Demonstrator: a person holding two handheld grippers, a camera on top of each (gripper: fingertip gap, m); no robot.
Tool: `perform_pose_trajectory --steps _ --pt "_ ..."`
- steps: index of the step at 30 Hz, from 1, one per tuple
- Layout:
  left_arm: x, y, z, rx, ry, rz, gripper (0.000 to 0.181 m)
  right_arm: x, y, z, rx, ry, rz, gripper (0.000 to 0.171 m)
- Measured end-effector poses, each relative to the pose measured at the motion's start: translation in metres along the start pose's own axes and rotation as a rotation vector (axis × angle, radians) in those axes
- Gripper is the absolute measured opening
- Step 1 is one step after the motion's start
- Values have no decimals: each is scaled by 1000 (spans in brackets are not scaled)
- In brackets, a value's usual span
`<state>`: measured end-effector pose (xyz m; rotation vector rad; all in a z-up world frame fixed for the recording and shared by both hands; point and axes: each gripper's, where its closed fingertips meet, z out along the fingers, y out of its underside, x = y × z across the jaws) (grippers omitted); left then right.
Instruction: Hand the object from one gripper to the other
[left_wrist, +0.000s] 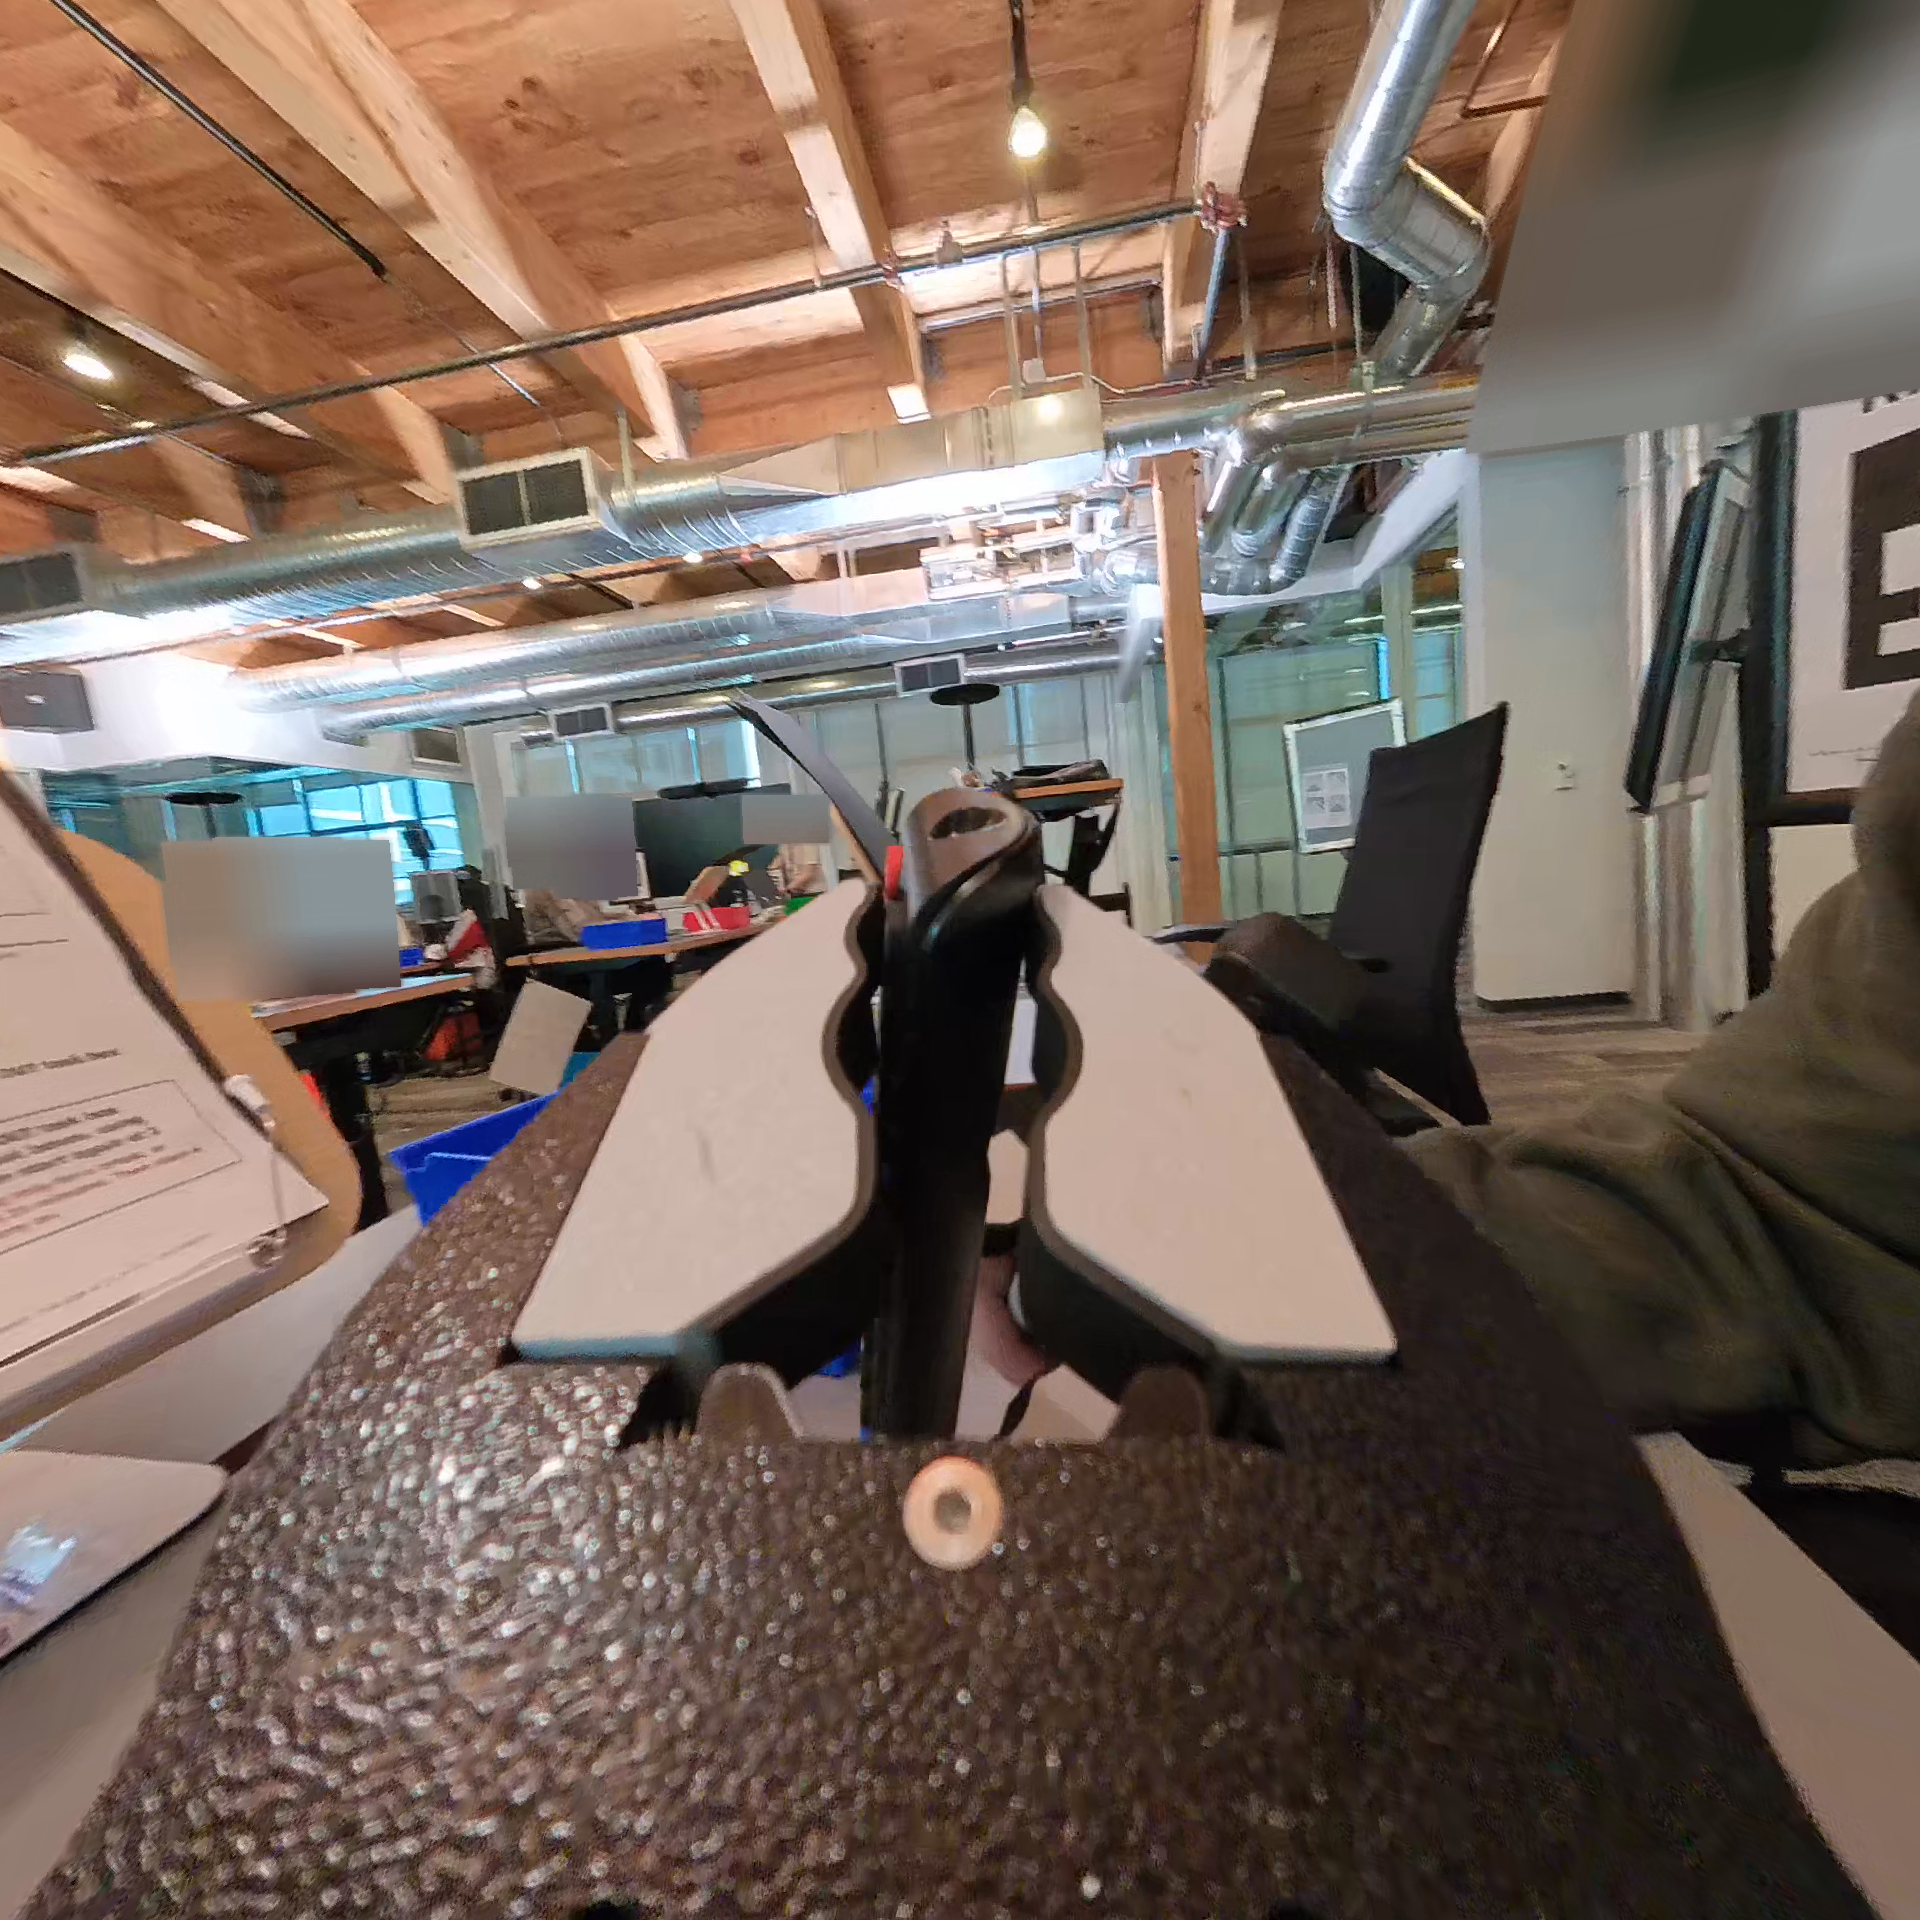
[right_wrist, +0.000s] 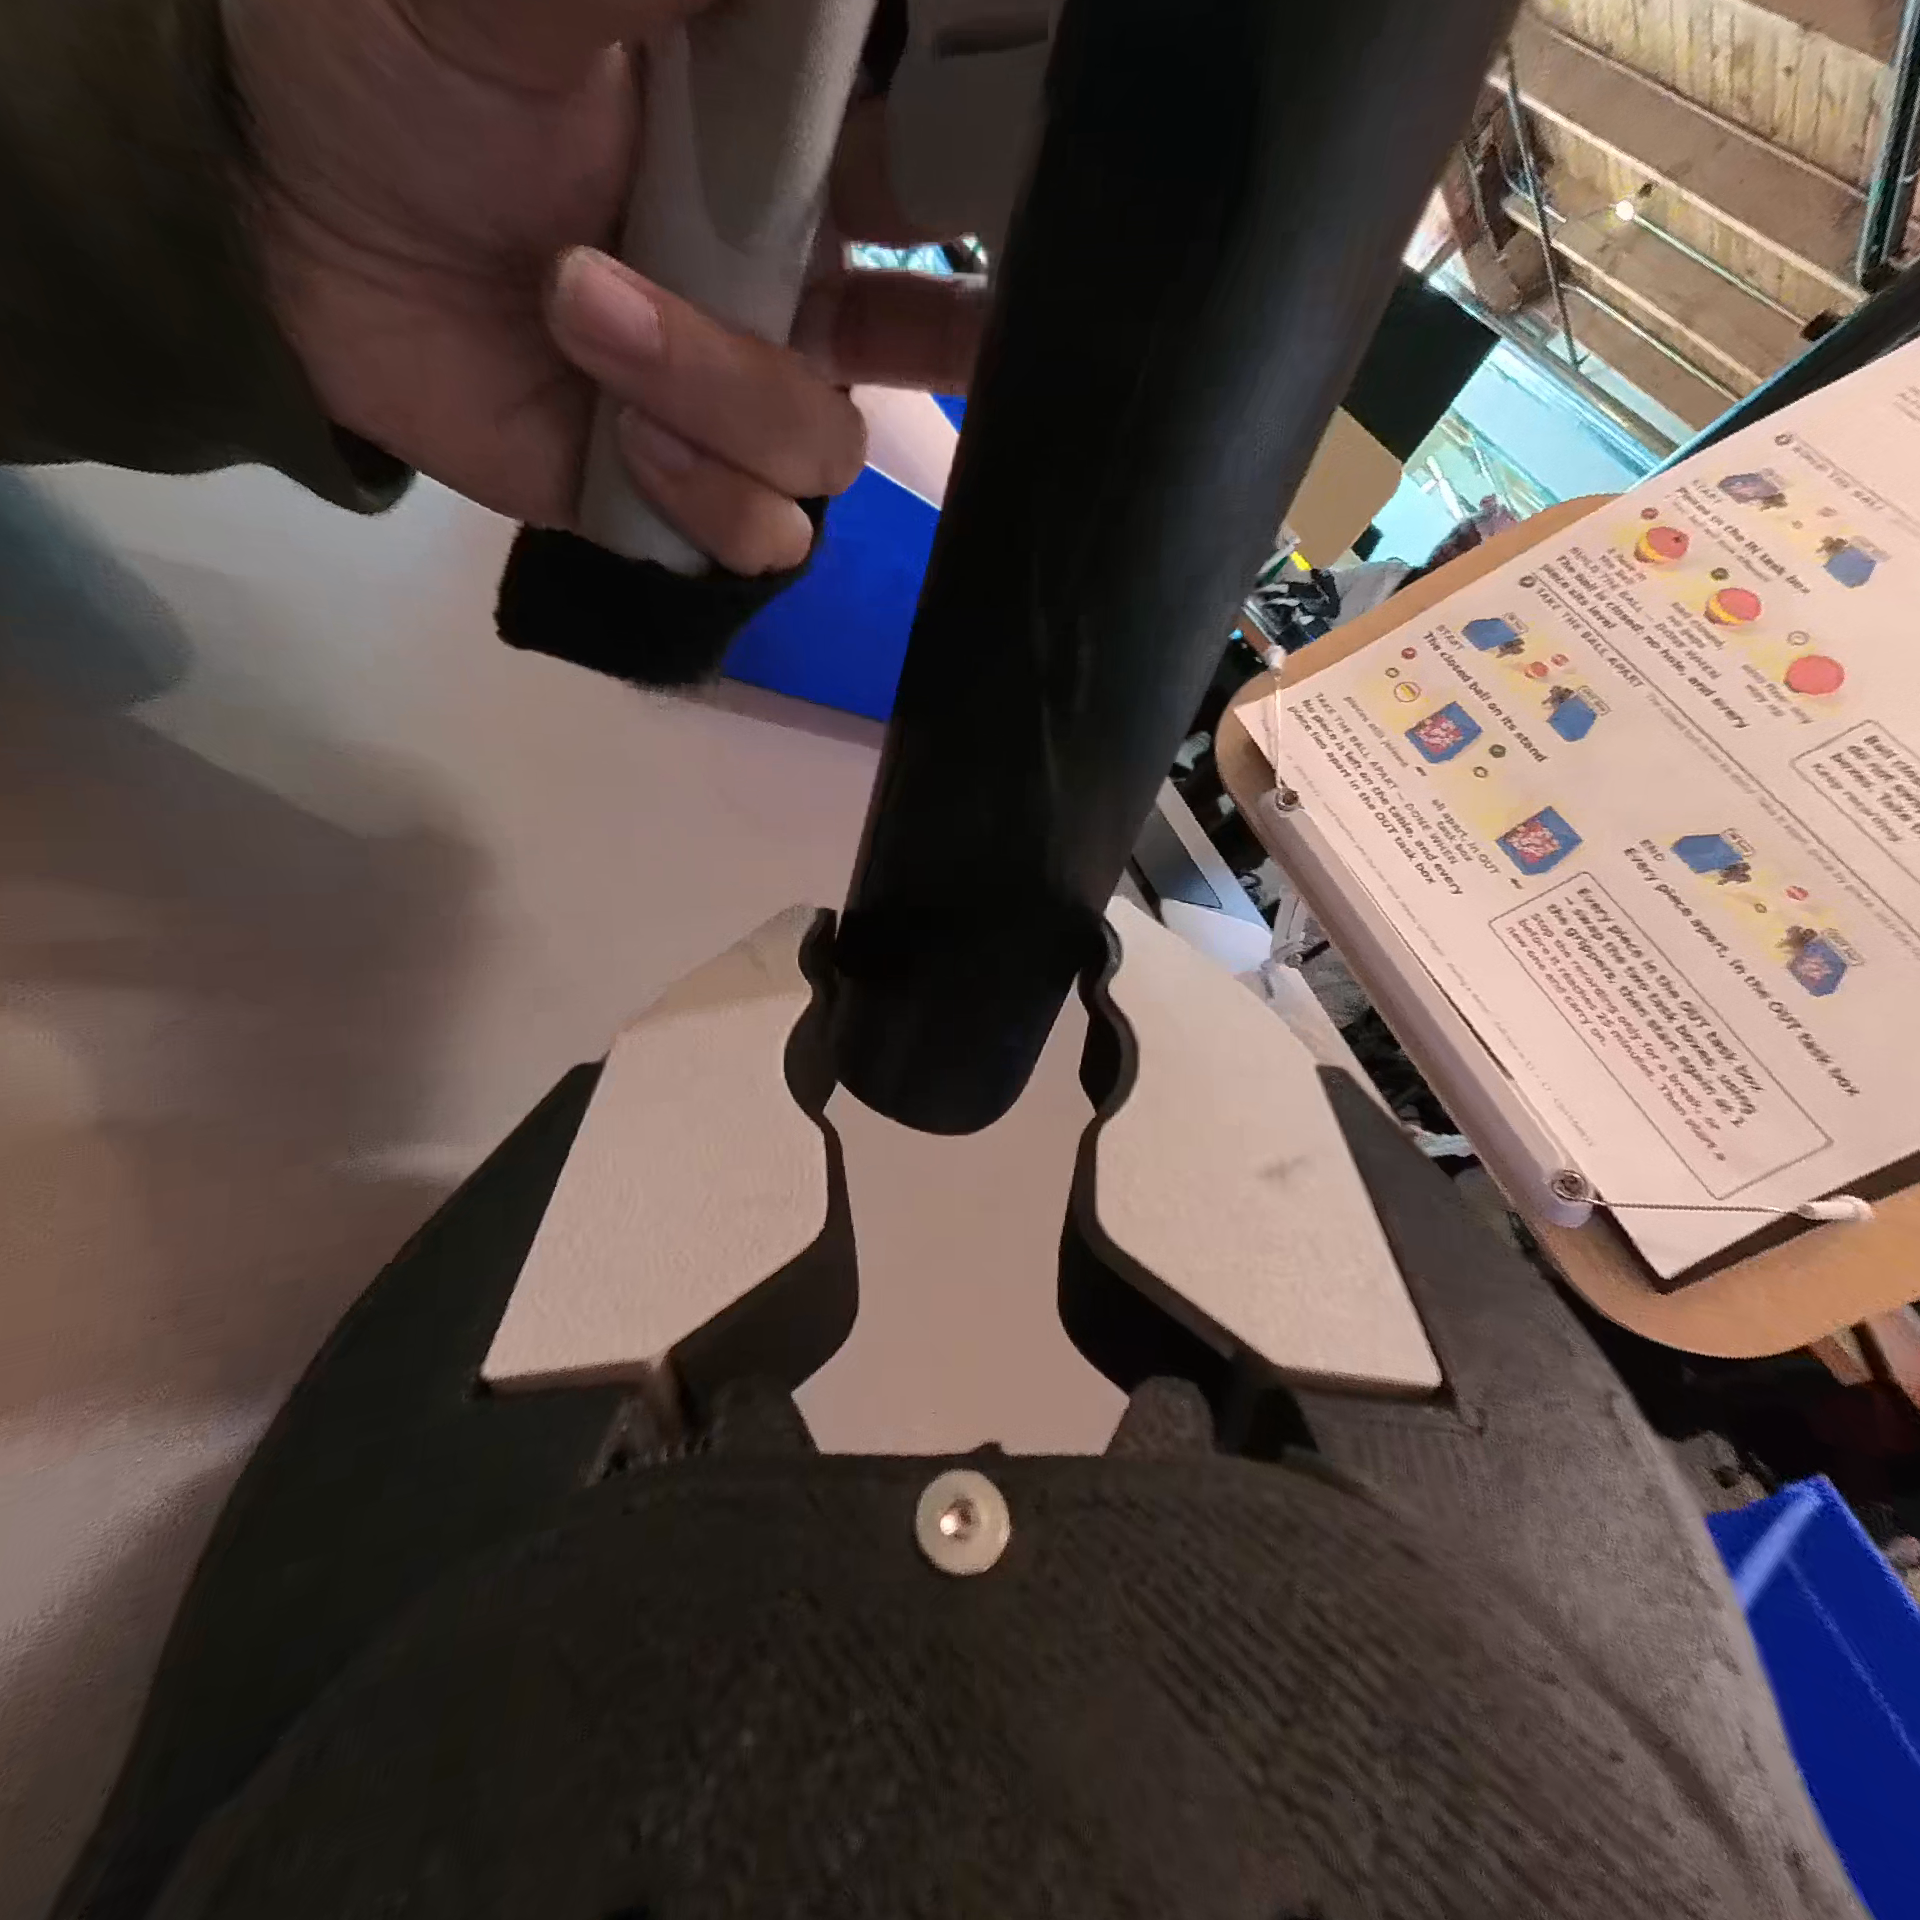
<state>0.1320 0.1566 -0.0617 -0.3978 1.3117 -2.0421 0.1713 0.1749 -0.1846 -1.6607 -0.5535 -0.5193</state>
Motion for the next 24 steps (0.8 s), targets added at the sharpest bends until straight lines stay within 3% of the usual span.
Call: perform_pose_trajectory --steps 4,8,12,14,18,21,24 --pt "-13 5 -7 -67 -69 49 26 18 12 -7 -76 69 -63 43" --pt "-18 31 -16 -341 -94 256 31 45 35 -17 -234 220 -308 42" --pt "-20 59 -25 -569 -70 414 24 64 44 -25 -337 339 -492 40" --pt "-25 72 -34 -700 -67 537 23 73 48 -31 -369 377 -502 37" --pt "-26 73 -31 -726 -53 759 22 81 44 -38 -250 376 -294 39" --pt "-35 70 -26 -779 -129 1085 22 79 32 -43 -68 274 -2 60" --pt "-38 63 -19 -796 -201 1428 23 88 19 -55 143 150 464 83"
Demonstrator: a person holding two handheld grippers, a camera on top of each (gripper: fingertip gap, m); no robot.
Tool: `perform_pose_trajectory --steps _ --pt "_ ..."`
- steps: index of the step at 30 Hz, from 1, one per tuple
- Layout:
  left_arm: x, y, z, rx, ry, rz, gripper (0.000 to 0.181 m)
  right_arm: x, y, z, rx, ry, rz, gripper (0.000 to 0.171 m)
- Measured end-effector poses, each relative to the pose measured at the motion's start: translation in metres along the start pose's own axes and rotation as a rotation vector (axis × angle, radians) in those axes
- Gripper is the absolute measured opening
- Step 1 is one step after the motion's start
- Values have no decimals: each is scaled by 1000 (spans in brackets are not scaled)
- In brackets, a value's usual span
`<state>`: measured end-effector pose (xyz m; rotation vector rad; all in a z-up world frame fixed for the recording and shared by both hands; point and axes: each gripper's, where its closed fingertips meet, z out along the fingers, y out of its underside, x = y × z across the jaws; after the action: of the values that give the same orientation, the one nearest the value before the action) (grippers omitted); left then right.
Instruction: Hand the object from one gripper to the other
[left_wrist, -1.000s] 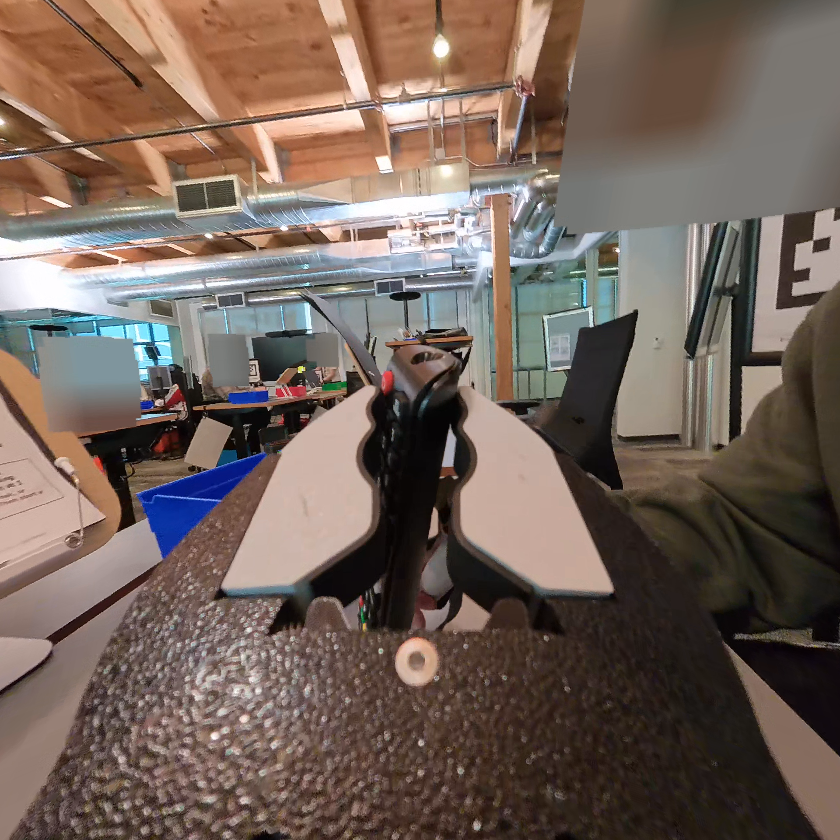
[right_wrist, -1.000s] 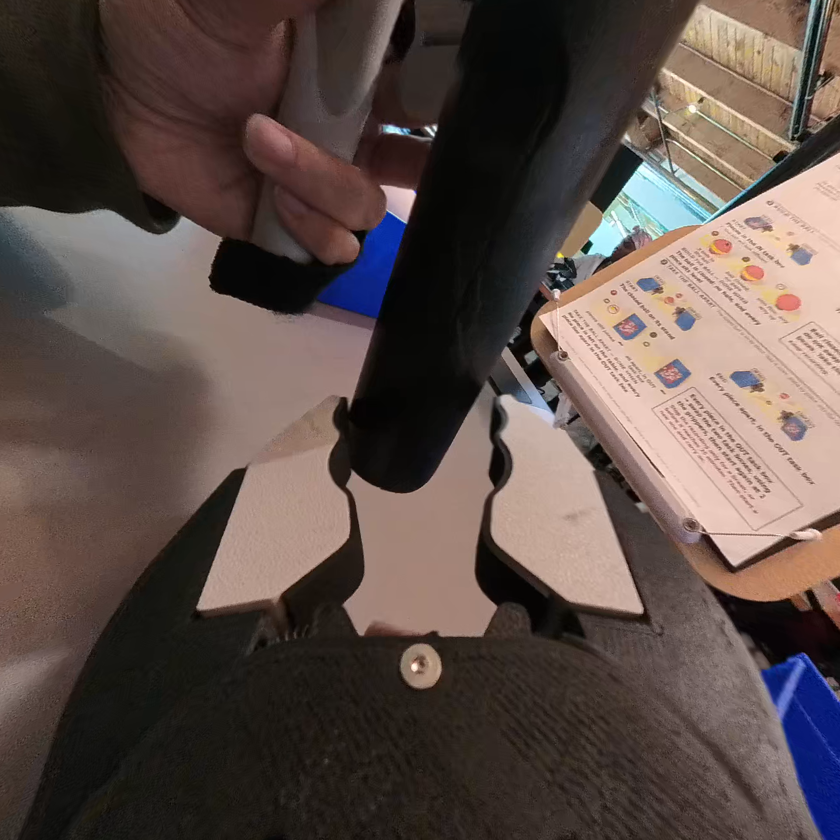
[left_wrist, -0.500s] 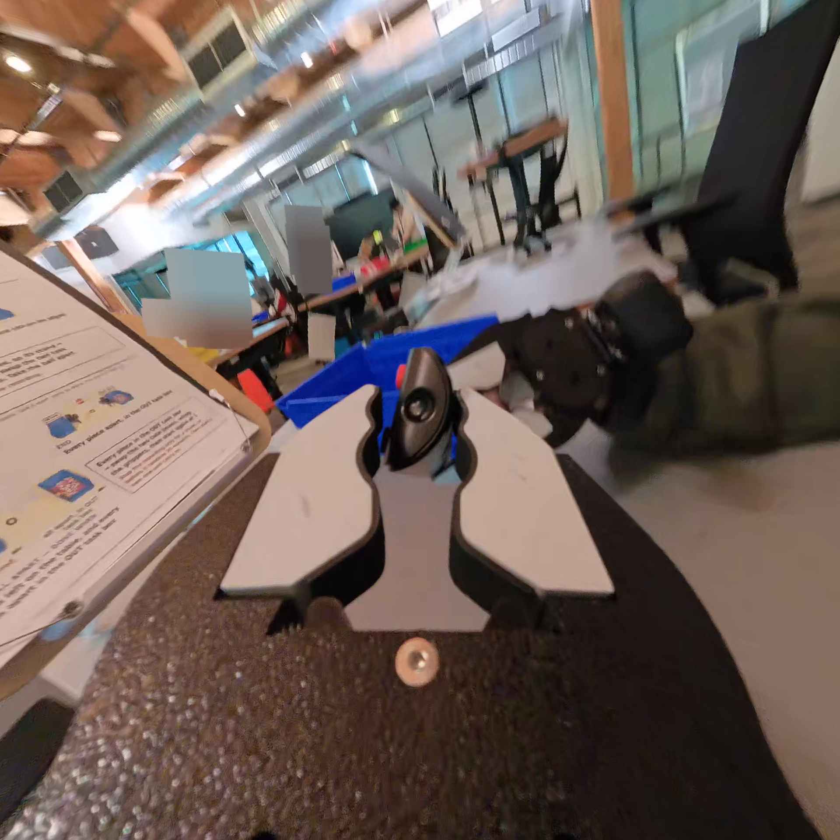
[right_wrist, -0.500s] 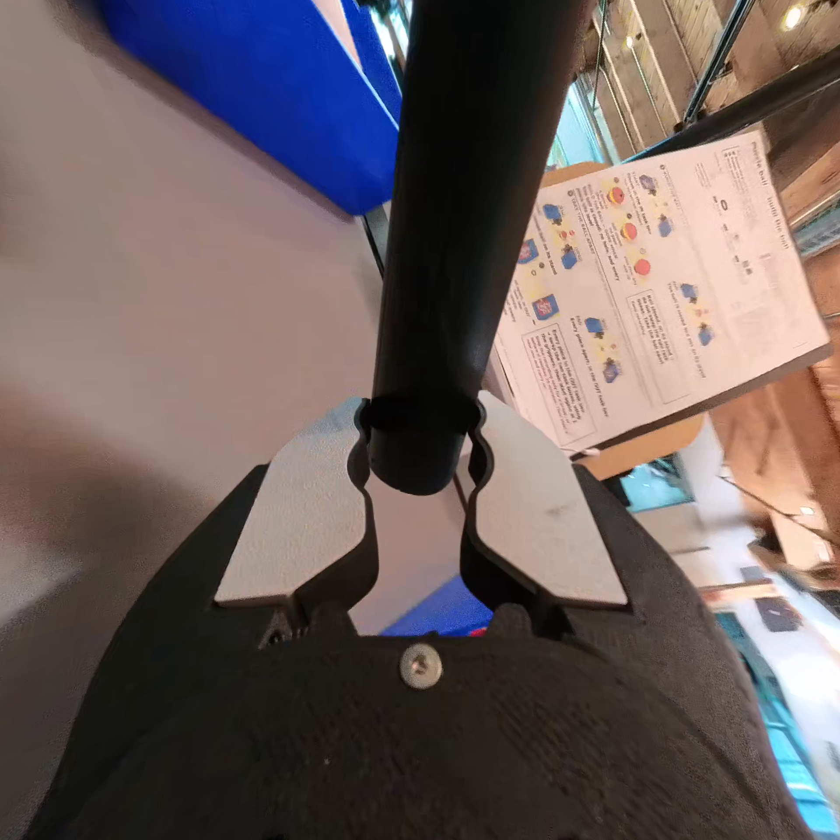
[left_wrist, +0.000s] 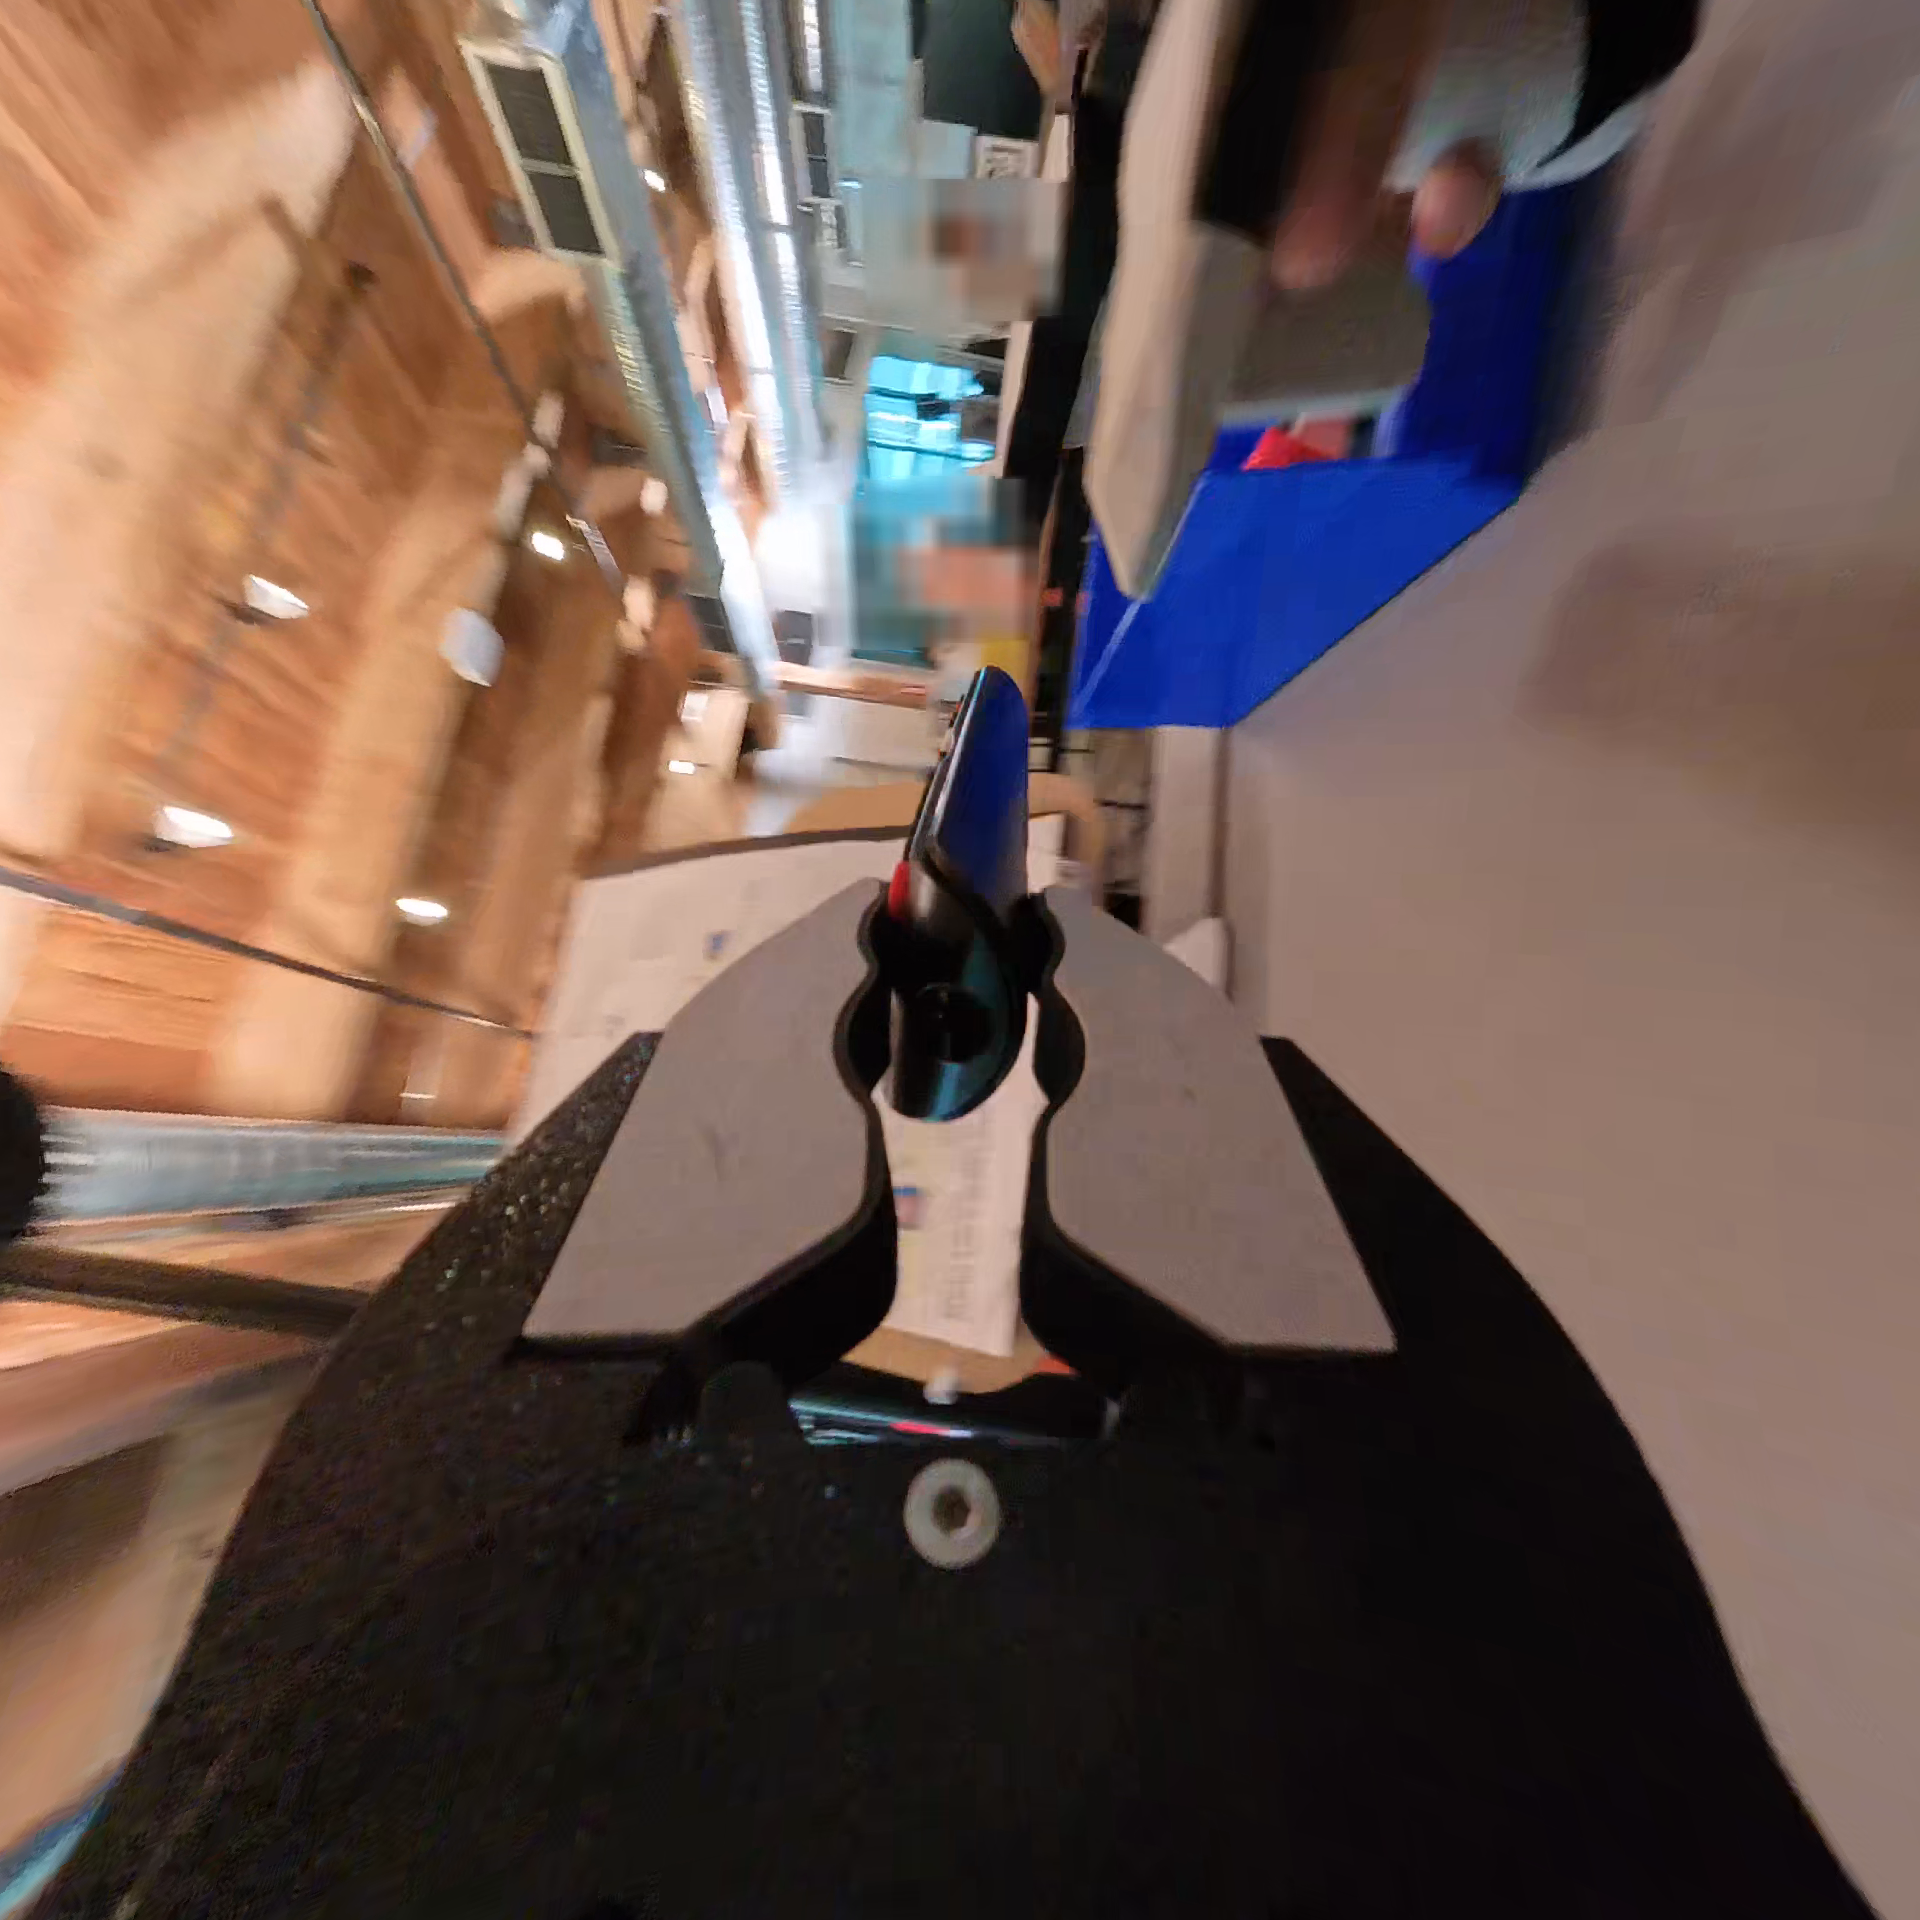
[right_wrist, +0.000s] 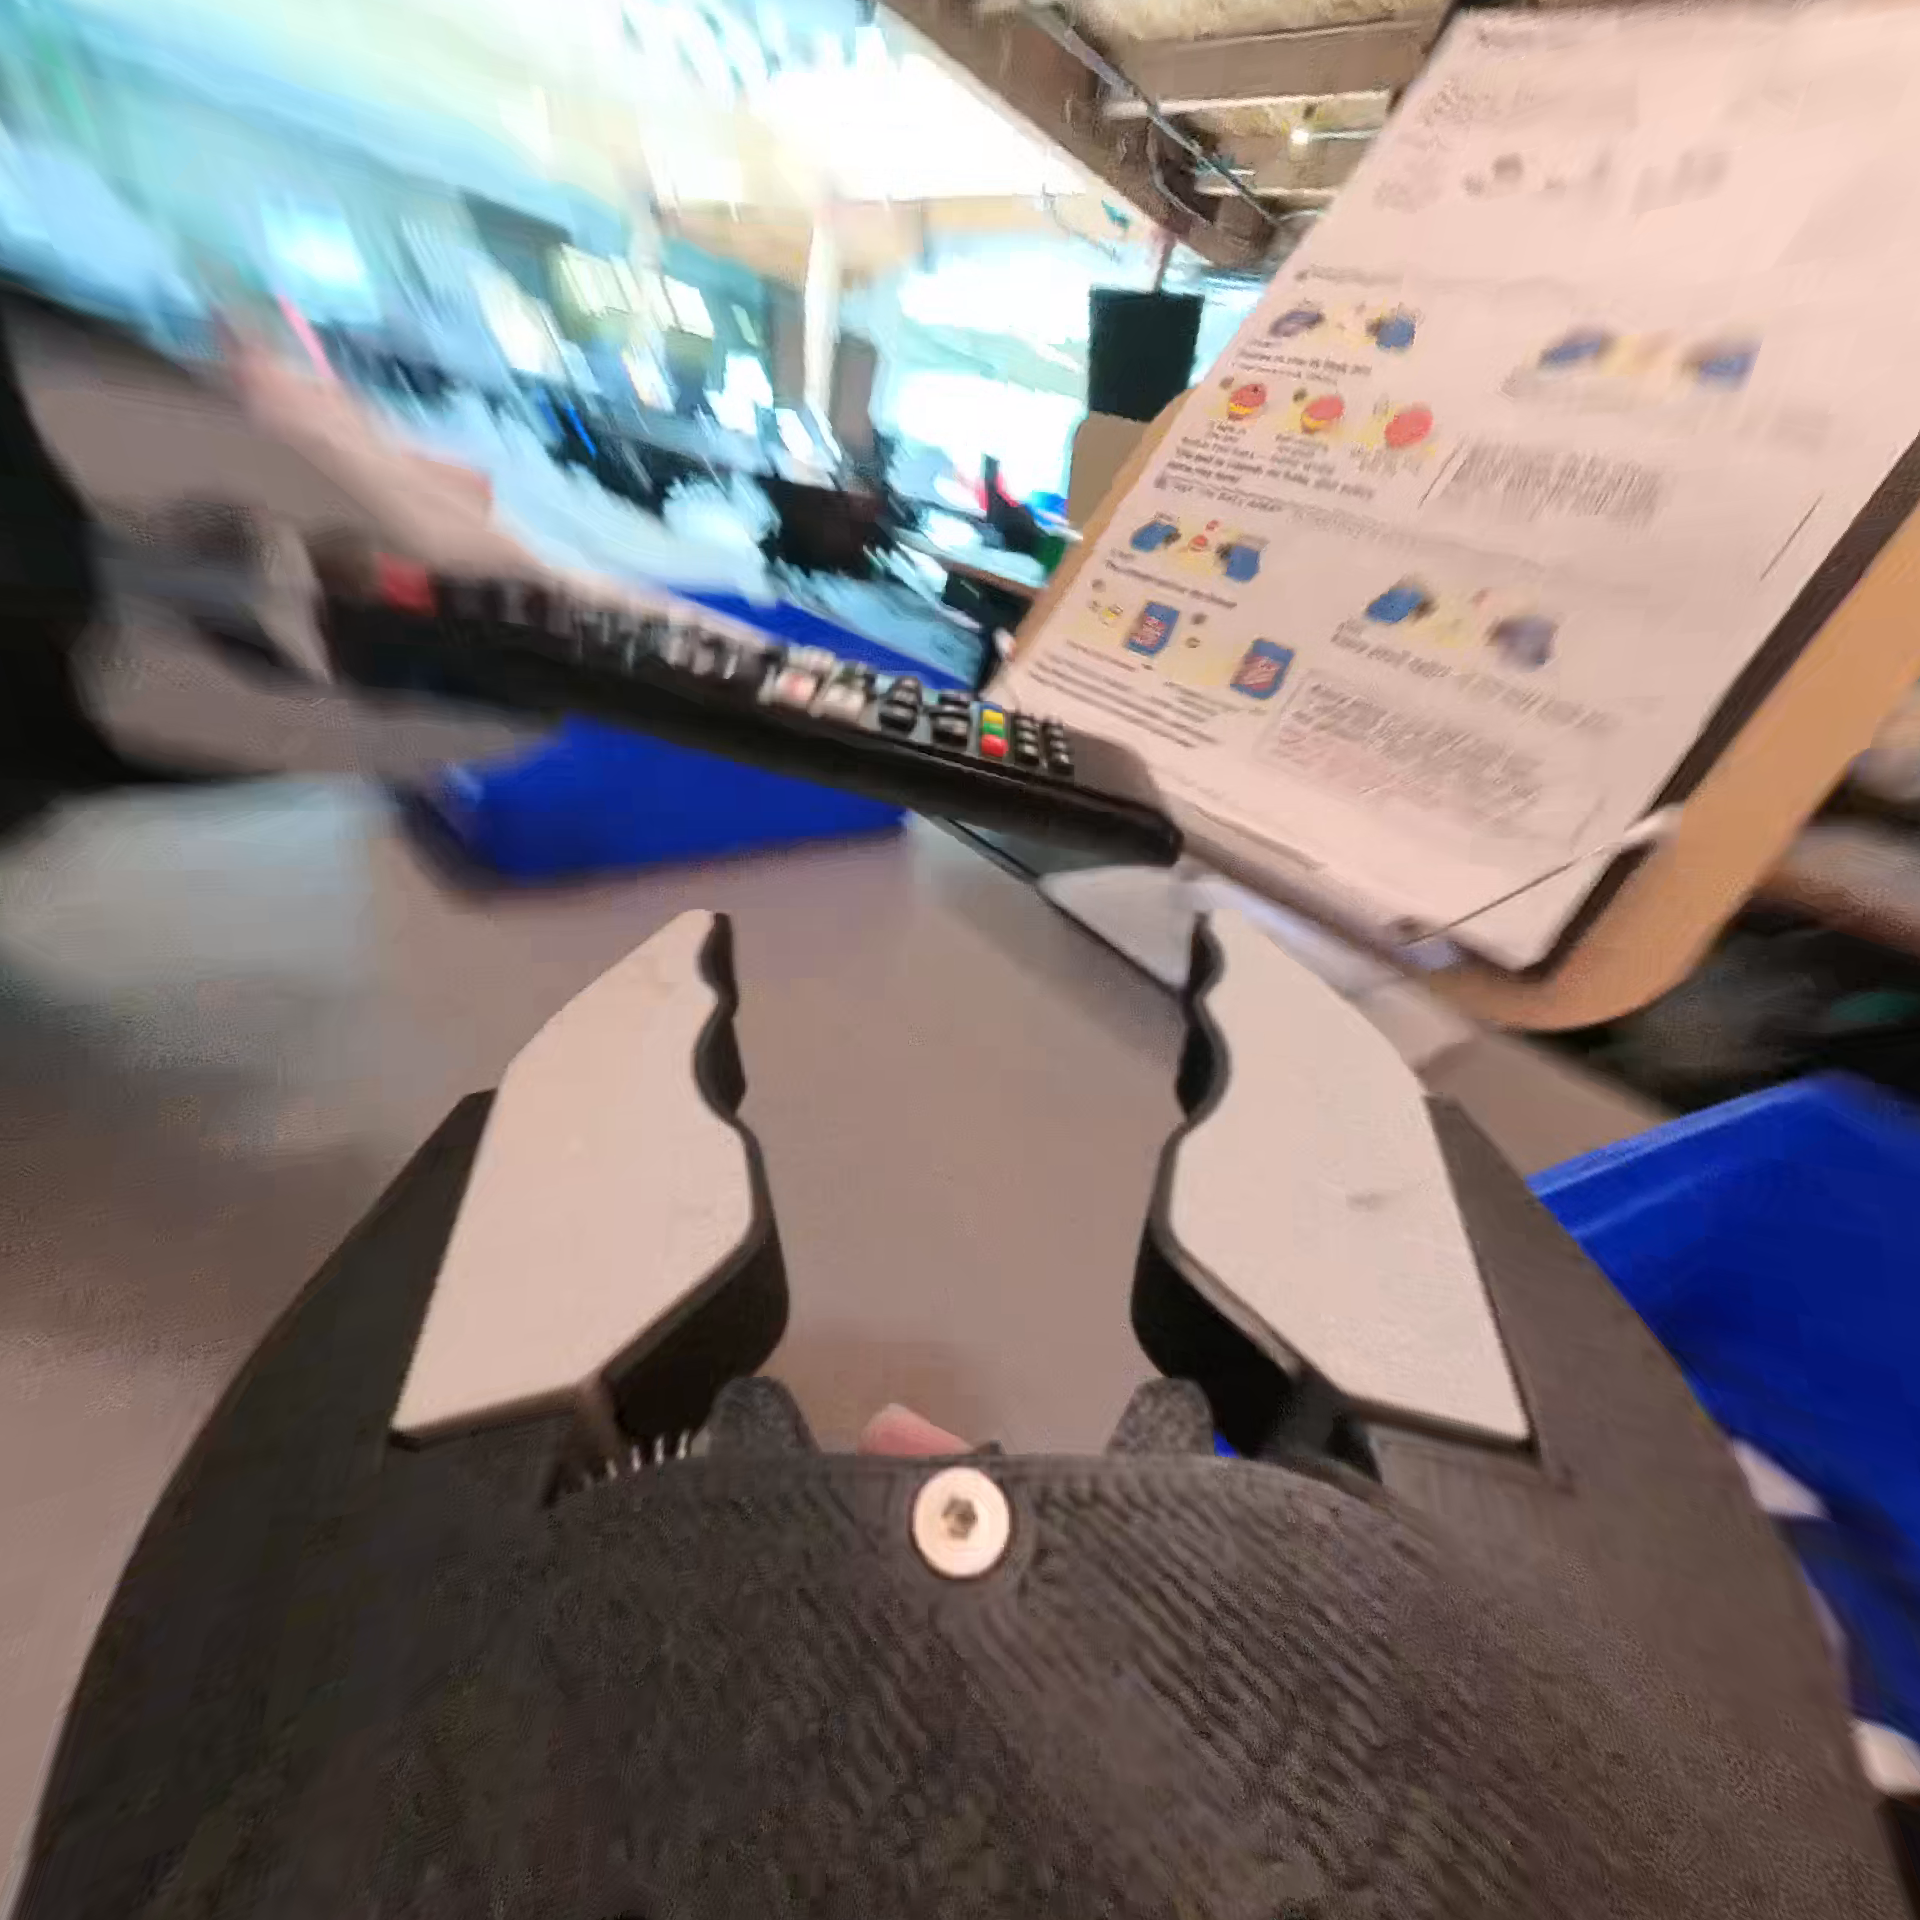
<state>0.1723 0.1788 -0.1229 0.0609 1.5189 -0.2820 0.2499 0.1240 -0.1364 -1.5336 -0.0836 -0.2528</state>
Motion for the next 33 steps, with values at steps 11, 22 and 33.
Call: perform_pose_trajectory --steps 11,22,33 --pt "9 -55 9 79 -311 450 23 28 -26 -25 215 -200 796 78" --pt "16 -59 9 123 -275 284 25 8 -32 -20 268 -462 1052 28" --pt "14 -29 16 120 -164 -458 71 37 -63 -42 556 -288 923 24"
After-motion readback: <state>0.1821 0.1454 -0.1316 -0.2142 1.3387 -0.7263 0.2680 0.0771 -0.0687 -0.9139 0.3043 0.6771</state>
